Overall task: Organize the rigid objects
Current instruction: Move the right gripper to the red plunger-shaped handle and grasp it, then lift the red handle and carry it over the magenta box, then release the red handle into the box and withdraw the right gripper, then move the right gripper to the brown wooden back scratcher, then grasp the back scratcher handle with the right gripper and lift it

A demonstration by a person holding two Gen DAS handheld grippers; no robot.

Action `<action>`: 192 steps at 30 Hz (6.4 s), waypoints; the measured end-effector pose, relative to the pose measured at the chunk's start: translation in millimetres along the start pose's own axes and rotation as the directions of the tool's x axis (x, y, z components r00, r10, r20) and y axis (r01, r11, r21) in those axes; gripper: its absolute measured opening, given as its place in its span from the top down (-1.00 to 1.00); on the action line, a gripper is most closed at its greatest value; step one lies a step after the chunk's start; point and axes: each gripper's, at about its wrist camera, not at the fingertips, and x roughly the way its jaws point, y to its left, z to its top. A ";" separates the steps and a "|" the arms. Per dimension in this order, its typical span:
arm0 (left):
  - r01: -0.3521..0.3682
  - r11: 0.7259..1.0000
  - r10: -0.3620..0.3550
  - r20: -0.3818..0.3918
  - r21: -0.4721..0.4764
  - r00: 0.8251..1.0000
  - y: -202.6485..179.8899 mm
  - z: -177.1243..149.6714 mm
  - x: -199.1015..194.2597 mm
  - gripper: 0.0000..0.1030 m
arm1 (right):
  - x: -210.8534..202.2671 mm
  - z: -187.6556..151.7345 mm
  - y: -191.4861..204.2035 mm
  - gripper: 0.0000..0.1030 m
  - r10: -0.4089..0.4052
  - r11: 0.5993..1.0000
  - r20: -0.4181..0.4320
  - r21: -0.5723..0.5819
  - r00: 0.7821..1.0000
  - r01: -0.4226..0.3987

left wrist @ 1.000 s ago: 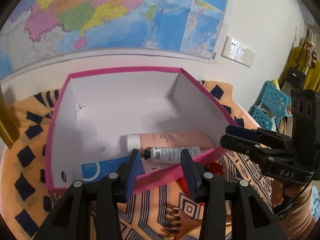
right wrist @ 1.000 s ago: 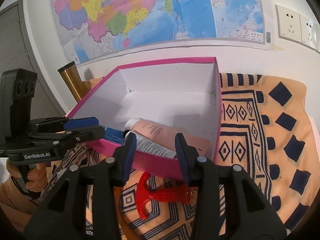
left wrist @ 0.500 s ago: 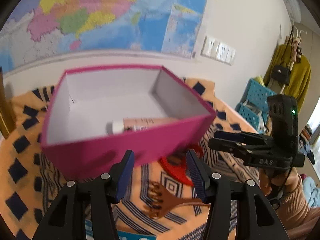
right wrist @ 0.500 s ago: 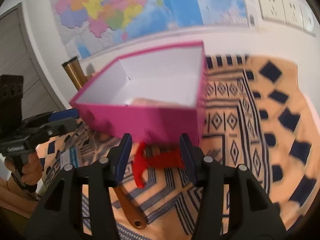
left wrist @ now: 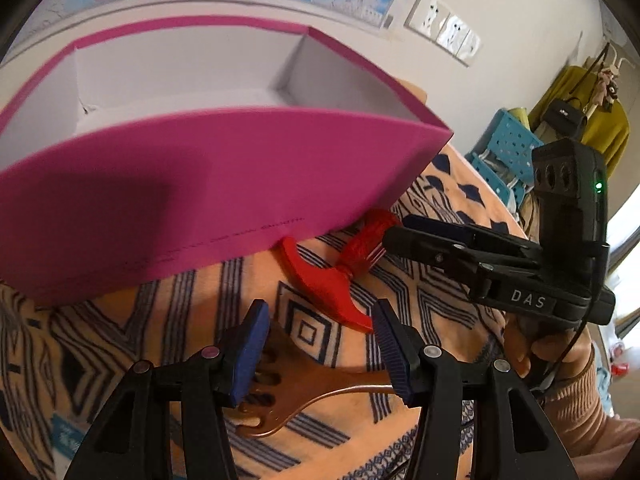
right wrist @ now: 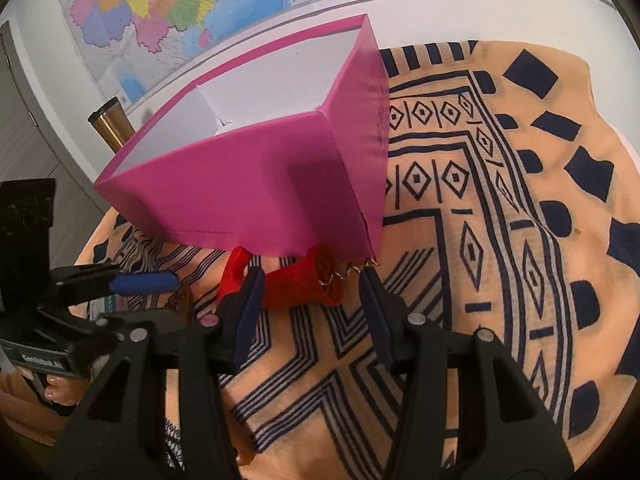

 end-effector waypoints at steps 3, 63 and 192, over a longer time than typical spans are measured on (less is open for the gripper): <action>-0.006 1.000 0.006 -0.011 0.022 1.000 -5.1 1.7 6.9 -0.03 | 2.9 0.5 1.5 0.01 0.002 1.000 -0.003 -0.004 1.000 -0.002; -0.008 0.997 -0.005 0.188 0.071 0.982 -25.5 29.1 -88.6 0.08 | -80.3 42.9 71.9 0.63 0.140 0.979 0.198 -0.171 0.970 -0.107; -0.015 1.000 0.014 -0.028 -0.009 1.000 11.6 -39.4 -10.7 -0.12 | -22.0 -55.9 5.8 0.42 0.100 0.985 -0.019 0.142 0.995 -0.096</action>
